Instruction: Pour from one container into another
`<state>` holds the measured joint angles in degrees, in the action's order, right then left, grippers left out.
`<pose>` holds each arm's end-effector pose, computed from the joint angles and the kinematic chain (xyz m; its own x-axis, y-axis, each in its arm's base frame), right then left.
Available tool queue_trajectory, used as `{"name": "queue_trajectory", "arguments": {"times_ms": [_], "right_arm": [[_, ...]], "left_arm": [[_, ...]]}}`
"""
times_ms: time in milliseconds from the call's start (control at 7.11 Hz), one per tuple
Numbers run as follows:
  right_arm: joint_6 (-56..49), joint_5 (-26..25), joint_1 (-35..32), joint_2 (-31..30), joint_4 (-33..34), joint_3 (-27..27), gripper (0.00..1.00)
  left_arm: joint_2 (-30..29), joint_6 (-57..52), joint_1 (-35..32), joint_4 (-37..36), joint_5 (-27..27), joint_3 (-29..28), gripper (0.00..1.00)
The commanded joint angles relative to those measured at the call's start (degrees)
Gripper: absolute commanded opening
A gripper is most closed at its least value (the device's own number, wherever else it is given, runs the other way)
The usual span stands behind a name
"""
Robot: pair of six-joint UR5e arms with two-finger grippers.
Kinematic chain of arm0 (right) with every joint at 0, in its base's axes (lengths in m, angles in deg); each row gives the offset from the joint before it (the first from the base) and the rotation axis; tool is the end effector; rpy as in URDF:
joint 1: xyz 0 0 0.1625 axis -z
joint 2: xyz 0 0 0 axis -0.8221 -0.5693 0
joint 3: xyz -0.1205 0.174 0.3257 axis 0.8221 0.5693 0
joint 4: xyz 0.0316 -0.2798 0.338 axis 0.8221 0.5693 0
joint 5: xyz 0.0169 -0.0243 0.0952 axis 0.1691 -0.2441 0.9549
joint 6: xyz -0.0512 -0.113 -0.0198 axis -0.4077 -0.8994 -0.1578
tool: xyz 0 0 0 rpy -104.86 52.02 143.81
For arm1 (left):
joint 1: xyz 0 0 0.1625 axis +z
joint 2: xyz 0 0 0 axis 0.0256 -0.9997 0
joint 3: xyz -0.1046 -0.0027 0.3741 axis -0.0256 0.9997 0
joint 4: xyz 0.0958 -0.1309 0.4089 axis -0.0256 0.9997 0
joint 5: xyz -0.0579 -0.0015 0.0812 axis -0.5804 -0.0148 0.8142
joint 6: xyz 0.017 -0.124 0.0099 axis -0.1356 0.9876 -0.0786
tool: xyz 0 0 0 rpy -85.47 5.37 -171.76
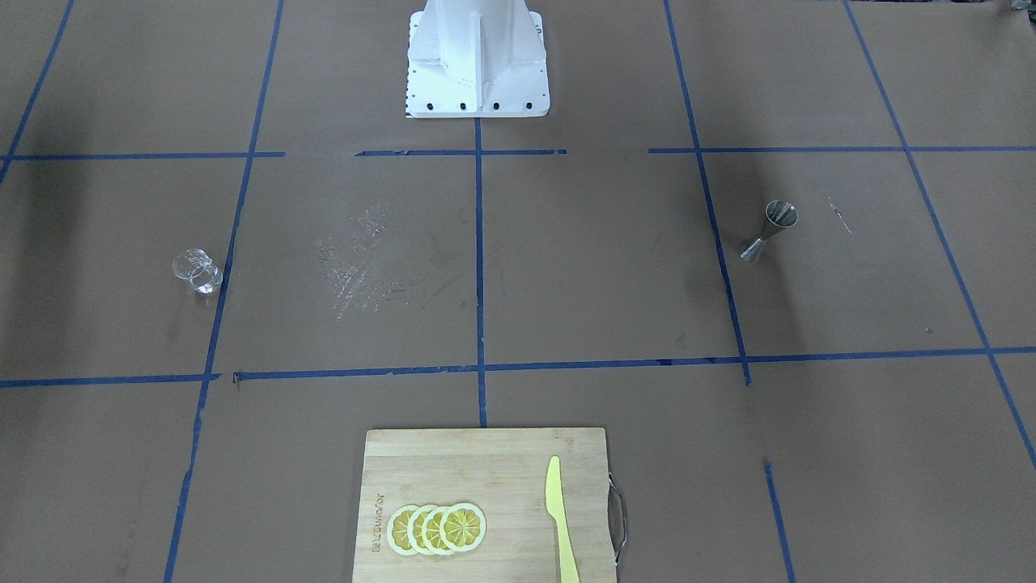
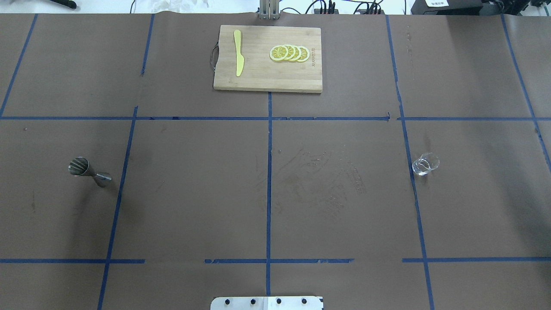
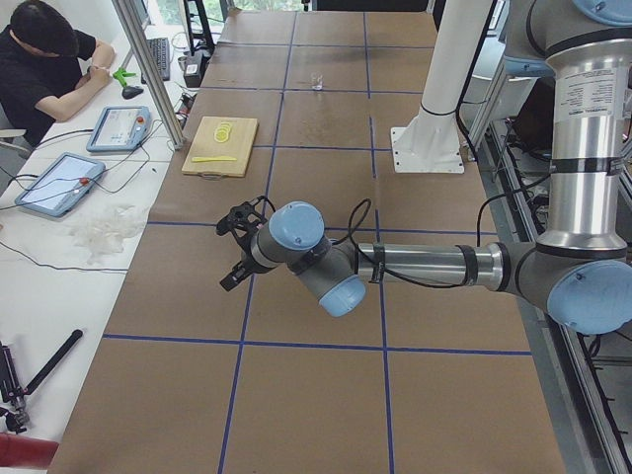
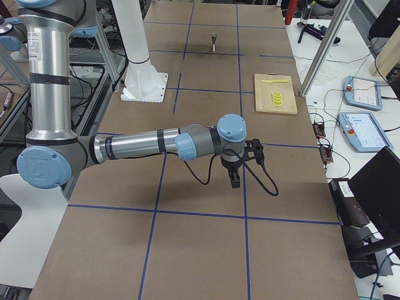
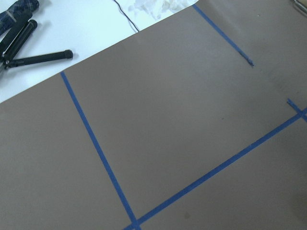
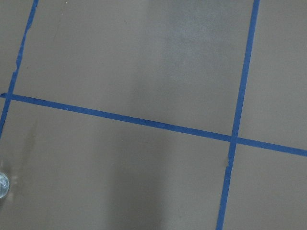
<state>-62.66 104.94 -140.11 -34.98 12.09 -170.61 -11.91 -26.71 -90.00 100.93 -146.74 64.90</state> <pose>-0.0059 -0.5217 0.5368 0.6653 -0.1804 0.7244 0.0284 0.9758 0.2169 -0.0253 -0.5211 0.5251 0.6410 0.5785 -0.5044 0.0194 0.6448 0.7641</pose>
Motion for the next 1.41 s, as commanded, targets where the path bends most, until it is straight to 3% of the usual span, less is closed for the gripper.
{"name": "queue_trajectory", "arguments": {"times_ms": [0,281,563,844,985,1267], "right_arm": [[0.0,0.0,0.0,-0.1,0.0,0.0,1.0],[0.0,0.0,0.0,-0.2,0.0,-0.1,1.0],[0.0,0.0,-0.1,-0.9,0.0,-1.0,1.0],[0.1,0.0,-0.1,-2.0,0.0,-2.3,1.0],[1.2,0.0,-0.1,-2.4,0.0,-3.2,1.0],[1.9,0.0,-0.1,-3.3,0.0,-4.2,1.0]], "left_arm": [[0.4,15.7,8.2,12.4,2.4,0.2,1.0],[7.0,28.6,18.4,28.5,14.3,1.0,1.0],[12.4,35.1,24.7,34.4,19.3,5.3,1.0],[16.5,39.1,31.5,44.6,26.9,5.6,1.0],[16.5,42.8,36.5,46.1,33.2,5.6,1.0],[16.5,45.5,47.8,47.0,51.6,5.6,1.0]]}}
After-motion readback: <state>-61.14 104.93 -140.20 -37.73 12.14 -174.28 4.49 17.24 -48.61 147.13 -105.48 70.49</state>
